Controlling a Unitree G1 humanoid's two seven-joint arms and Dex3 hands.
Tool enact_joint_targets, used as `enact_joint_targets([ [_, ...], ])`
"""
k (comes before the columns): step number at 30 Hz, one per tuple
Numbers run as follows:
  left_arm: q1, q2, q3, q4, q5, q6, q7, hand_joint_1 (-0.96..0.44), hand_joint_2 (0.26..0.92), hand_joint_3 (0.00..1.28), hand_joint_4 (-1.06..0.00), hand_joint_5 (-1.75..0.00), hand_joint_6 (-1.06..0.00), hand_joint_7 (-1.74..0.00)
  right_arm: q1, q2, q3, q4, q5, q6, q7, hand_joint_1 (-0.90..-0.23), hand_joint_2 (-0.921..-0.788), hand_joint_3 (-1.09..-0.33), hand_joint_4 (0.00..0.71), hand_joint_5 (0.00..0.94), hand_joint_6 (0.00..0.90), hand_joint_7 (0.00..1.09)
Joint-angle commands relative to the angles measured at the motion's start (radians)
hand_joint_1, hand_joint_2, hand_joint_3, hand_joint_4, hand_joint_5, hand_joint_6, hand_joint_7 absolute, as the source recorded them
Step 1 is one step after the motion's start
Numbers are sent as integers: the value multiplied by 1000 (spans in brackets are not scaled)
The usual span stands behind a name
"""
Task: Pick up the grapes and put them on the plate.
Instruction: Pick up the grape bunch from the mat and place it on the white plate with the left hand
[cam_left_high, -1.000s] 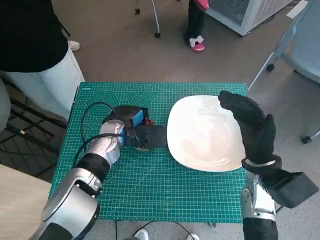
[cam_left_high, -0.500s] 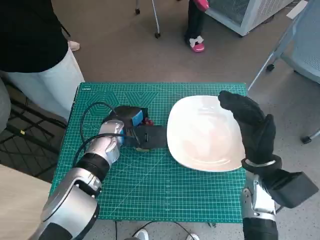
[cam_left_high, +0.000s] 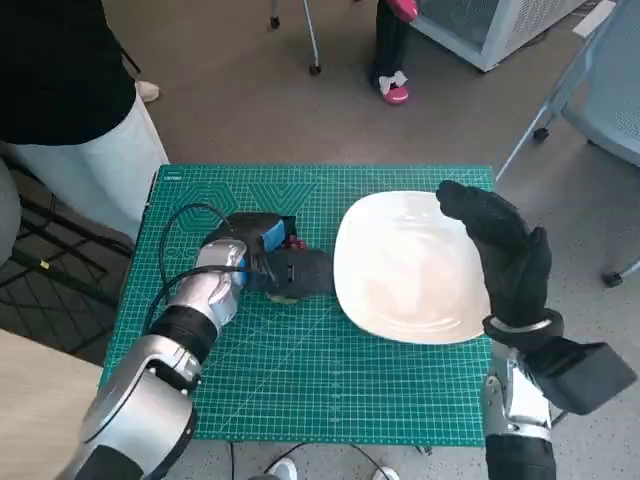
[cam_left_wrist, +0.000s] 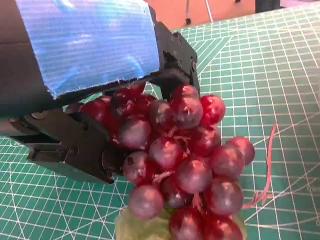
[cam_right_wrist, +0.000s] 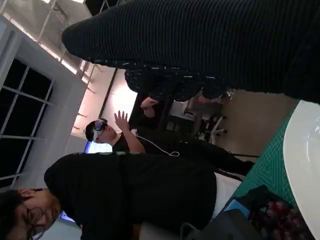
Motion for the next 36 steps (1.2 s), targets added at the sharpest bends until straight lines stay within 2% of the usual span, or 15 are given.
enact_joint_targets([
  [1,12,19,10,-28,-9,3,-12,1,921,221,-505,-1466,-485,-1198,6,3,-1,19,-10,4,-5,-608,-921,-880,369,1,-1,484],
  [7,23,43,29,-102,-19,8,-18,1,921,200,-515,-1475,-531,-1133,4,3,0,21,-11,2,-5,-611,-921,-879,369,1,-1,484],
  [14,56,90,68,-265,-38,29,-40,2,921,182,-533,-1480,-560,-1076,-4,4,1,27,-12,2,-6,-611,-921,-879,368,0,-1,484],
  [19,89,127,102,-424,-44,63,-68,3,921,209,-494,-1414,-511,-1243,-8,2,1,24,-12,8,-5,-611,-921,-881,367,0,-1,483],
  [24,136,171,143,-625,-45,95,-101,3,921,190,-520,-1449,-541,-1140,-15,-1,0,28,-11,9,-3,-611,-921,-882,367,0,-1,482],
  [29,179,205,184,-810,-40,121,-128,2,921,161,-564,-1328,-548,-1207,-19,-2,0,33,-9,9,-1,-610,-921,-883,367,0,-1,481],
  [36,197,213,208,-924,-18,144,-132,2,921,142,-562,-1283,-586,-1213,-24,-4,-2,38,-9,6,0,-610,-921,-883,367,0,-1,481],
])
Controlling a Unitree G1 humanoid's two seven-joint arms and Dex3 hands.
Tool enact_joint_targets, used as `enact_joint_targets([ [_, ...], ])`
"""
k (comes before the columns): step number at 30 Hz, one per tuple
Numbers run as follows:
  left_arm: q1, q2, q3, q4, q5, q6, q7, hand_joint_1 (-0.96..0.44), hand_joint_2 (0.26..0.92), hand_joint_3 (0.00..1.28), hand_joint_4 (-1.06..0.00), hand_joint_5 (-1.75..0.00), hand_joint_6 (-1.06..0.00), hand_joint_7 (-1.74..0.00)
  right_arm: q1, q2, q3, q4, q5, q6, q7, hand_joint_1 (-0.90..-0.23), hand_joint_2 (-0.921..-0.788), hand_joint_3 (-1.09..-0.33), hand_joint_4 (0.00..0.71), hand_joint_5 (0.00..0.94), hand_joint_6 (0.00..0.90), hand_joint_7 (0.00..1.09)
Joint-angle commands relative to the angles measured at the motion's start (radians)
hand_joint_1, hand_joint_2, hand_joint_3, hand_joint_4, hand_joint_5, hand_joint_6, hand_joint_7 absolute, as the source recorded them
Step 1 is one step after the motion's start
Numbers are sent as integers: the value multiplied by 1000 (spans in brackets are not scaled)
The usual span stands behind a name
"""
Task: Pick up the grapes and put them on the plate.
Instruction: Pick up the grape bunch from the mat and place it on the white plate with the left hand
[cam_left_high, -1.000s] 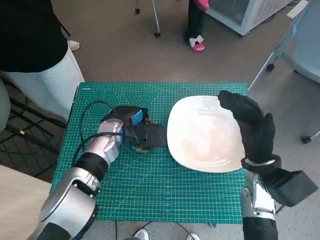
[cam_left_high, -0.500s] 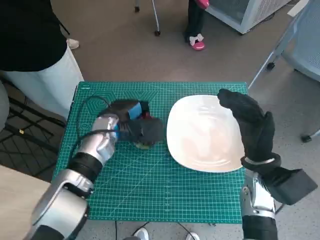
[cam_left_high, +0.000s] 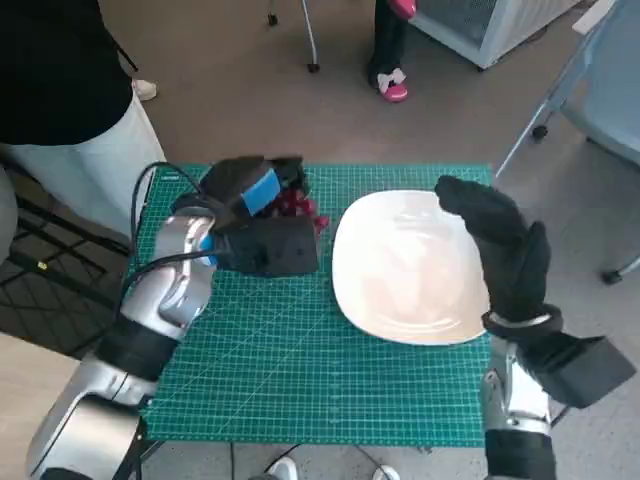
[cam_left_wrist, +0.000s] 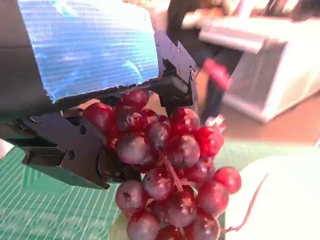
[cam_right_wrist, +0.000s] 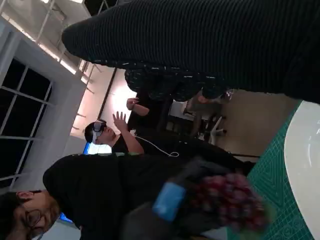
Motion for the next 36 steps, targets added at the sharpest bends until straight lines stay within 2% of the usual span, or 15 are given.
enact_joint_targets([
  [1,11,14,17,-62,15,17,-6,2,921,144,-553,-1303,-594,-1193,0,-2,-1,19,-9,6,0,-610,-921,-883,367,0,-1,482],
  [7,0,8,14,-66,19,30,-17,5,921,152,-509,-1486,-651,-990,-2,-3,-2,24,-9,3,2,-612,-921,-882,368,0,-1,482],
  [16,-78,-46,-27,-20,12,33,-82,7,921,160,-513,-1513,-636,-976,7,-8,-9,14,-2,-3,3,-623,-921,-877,369,1,-1,485],
  [24,-159,-118,-51,43,-10,3,-117,3,921,175,-523,-1345,-544,-1259,16,-10,-17,8,-1,-19,1,-624,-921,-875,372,3,0,486],
  [36,-319,-237,-102,265,-10,-85,-128,2,912,181,-540,-1313,-545,-1281,46,-18,-29,-17,-6,-28,-13,-615,-921,-870,380,6,9,486],
])
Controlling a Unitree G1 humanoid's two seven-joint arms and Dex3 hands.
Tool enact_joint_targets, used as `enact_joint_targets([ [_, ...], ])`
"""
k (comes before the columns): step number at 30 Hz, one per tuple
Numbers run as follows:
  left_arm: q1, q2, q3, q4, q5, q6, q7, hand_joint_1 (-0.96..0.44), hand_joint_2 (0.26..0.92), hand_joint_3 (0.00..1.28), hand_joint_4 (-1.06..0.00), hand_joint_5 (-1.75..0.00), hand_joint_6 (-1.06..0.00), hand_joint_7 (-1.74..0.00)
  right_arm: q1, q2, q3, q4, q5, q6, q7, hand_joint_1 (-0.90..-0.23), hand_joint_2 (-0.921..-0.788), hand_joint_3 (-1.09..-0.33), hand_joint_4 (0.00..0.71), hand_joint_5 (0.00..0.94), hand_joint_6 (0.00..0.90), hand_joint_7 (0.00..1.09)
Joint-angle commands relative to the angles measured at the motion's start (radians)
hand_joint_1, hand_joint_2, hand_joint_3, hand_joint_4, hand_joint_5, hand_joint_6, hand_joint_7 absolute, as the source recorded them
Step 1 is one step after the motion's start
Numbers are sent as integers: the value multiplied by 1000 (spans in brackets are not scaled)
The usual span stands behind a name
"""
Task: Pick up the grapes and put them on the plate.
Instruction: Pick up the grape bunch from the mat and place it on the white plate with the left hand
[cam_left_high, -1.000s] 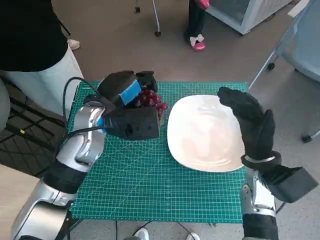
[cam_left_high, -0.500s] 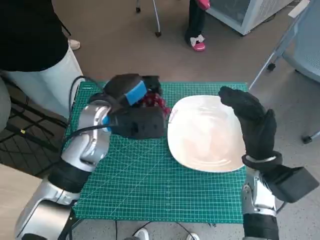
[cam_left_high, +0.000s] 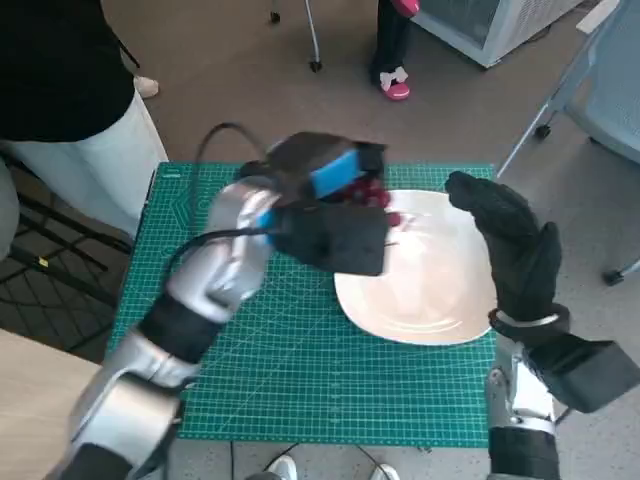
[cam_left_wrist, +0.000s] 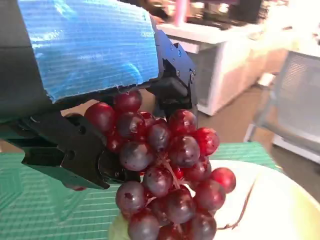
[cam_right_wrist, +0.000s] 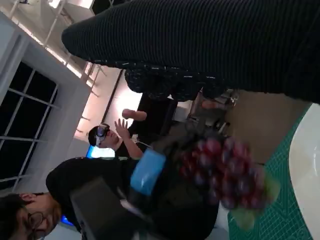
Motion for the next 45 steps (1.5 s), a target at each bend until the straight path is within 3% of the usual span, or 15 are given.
enact_joint_targets([
  [1,-84,-43,-23,82,0,-30,-11,2,910,181,-543,-1310,-548,-1279,42,-7,-11,-14,-8,2,-14,-615,-921,-869,381,6,10,484],
  [5,-117,-71,-36,128,3,-48,-8,2,908,181,-548,-1305,-553,-1275,58,-11,-14,-31,-11,5,-23,-620,-921,-862,384,6,23,466],
  [10,-160,-117,-54,213,10,-59,1,2,916,238,-469,-1386,-471,-1356,76,-13,-21,-47,-14,5,-35,-632,-921,-852,387,5,44,429],
  [19,-190,-144,-58,282,9,-75,12,2,915,200,-512,-1340,-517,-1310,87,-13,-22,-58,-17,7,-47,-638,-921,-846,389,5,57,408],
  [24,-223,-191,-76,384,12,-95,21,4,918,184,-485,-1493,-604,-1078,106,-9,-35,-65,-27,-5,-75,-639,-921,-837,394,4,89,355],
  [32,-244,-218,-81,471,5,-124,40,2,921,205,-489,-1373,-509,-1307,116,-6,-37,-71,-34,-8,-94,-635,-921,-833,397,3,108,322],
  [45,-233,-247,-57,556,-21,-144,64,2,921,238,-456,-1397,-462,-1364,114,0,-35,-54,-46,-20,-110,-634,-921,-833,397,2,121,296],
])
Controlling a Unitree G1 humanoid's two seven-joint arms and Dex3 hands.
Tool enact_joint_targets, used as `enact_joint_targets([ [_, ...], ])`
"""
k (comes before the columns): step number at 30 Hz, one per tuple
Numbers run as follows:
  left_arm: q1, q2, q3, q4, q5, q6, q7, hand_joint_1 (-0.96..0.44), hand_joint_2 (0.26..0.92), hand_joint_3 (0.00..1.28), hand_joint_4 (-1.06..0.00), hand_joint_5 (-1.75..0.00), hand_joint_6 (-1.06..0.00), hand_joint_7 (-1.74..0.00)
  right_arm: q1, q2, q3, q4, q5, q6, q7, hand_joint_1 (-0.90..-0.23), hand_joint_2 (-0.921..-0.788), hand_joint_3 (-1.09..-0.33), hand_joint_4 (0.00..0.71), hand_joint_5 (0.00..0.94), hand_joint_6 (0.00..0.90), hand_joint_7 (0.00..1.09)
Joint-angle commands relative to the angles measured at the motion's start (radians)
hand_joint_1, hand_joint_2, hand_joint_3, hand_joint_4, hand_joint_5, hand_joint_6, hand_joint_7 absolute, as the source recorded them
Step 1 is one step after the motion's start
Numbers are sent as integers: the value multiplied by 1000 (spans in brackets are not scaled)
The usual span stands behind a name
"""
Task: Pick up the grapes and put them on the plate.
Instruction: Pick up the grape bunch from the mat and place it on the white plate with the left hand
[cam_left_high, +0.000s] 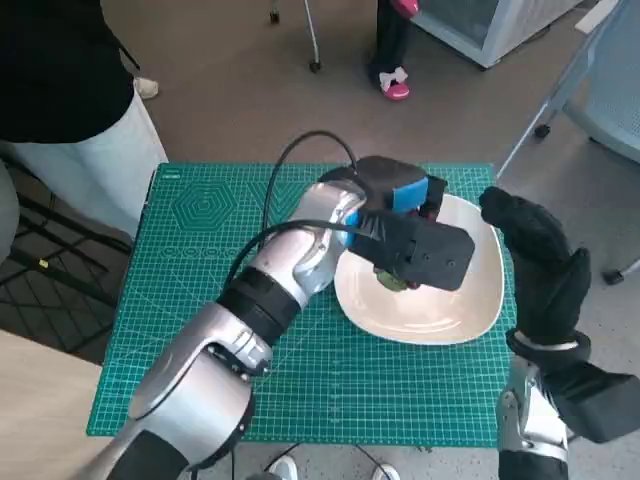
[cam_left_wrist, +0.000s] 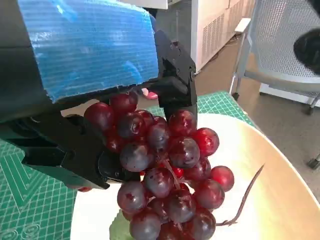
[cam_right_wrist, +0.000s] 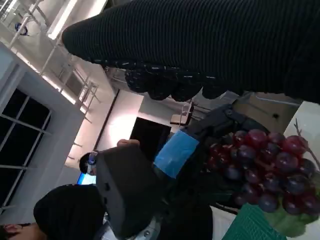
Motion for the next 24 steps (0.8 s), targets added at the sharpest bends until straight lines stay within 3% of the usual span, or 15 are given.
enact_joint_targets([
  [1,-25,-15,21,36,-30,-10,8,34,915,255,-452,-1411,-447,-1294,23,7,1,20,-9,0,-12,-633,-921,-833,397,2,122,294],
  [6,-22,-21,44,62,-67,-16,-22,294,858,358,-480,-1462,-423,-373,23,11,6,19,-12,0,-16,-632,-921,-834,397,2,125,287],
  [8,-19,-22,52,73,-80,-29,-33,186,862,289,-459,-1314,-362,-194,24,13,8,19,-13,1,-17,-632,-921,-835,396,1,126,284],
  [11,-13,-19,58,90,-94,-62,-43,-118,884,130,-316,-761,-253,-66,22,13,10,22,-13,1,-17,-633,-921,-837,395,1,127,279],
  [14,-1,-11,61,100,-104,-114,-40,-298,904,43,-120,-248,-171,-21,19,13,11,28,-11,2,-15,-635,-921,-838,394,0,128,275],
  [18,21,2,73,113,-114,-185,-17,-403,914,15,-27,-56,-133,-5,17,16,14,32,-8,2,-12,-636,-921,-839,394,0,130,271],
  [24,54,16,98,125,-132,-255,48,-468,920,43,-21,-13,-134,-6,15,18,18,31,-5,7,-9,-638,-921,-842,392,0,131,267],
])
